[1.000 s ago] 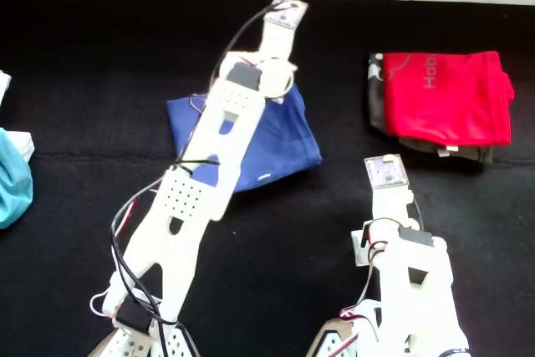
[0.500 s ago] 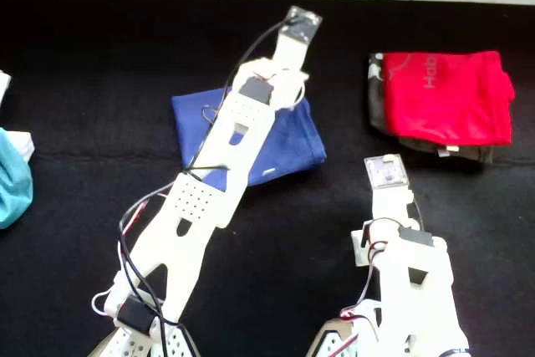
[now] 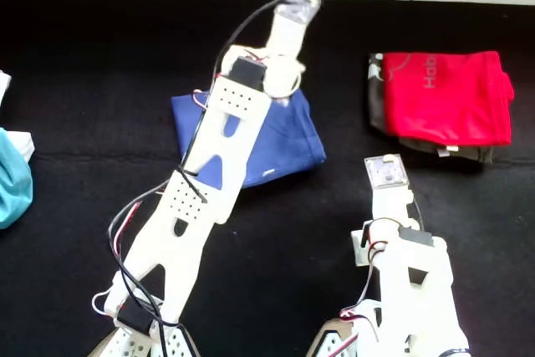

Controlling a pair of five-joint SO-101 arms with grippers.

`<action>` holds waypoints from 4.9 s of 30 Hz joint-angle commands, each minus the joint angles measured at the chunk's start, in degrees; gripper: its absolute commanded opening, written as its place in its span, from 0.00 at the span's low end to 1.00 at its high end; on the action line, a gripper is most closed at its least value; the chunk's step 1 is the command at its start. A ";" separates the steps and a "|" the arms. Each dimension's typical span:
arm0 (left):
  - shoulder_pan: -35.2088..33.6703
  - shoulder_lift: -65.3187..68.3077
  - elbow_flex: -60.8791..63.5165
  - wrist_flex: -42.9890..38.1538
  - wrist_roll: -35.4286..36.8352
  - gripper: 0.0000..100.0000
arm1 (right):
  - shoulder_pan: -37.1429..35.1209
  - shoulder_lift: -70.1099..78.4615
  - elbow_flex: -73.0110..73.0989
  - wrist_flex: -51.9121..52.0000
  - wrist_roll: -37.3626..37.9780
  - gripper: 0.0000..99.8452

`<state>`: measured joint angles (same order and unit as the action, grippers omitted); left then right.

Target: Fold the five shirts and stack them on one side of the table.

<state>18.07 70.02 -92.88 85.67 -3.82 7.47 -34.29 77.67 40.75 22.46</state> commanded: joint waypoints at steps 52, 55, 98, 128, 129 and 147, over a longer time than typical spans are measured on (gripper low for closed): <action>-4.26 -52.00 60.26 14.86 0.18 0.01 | 0.66 0.13 0.75 -2.07 -0.62 0.01; -4.79 -55.87 78.02 7.91 0.18 0.01 | 0.66 0.13 0.75 -2.07 -0.62 0.01; -37.41 -77.85 143.52 -39.03 -13.27 0.01 | 0.40 0.04 0.22 0.13 -0.44 0.01; -37.14 -85.93 151.52 -45.19 -13.27 0.01 | -21.41 18.95 -63.78 33.71 -28.13 0.19; -37.14 -85.93 151.52 -45.19 -13.27 0.01 | -22.29 22.55 -66.59 33.98 -29.10 0.19; -37.14 -85.93 151.52 -45.80 -13.01 0.01 | -32.75 71.08 -122.42 45.58 -35.87 0.30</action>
<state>-18.24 -15.69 58.59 42.07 -16.48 -24.53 33.41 -37.85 85.93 -11.91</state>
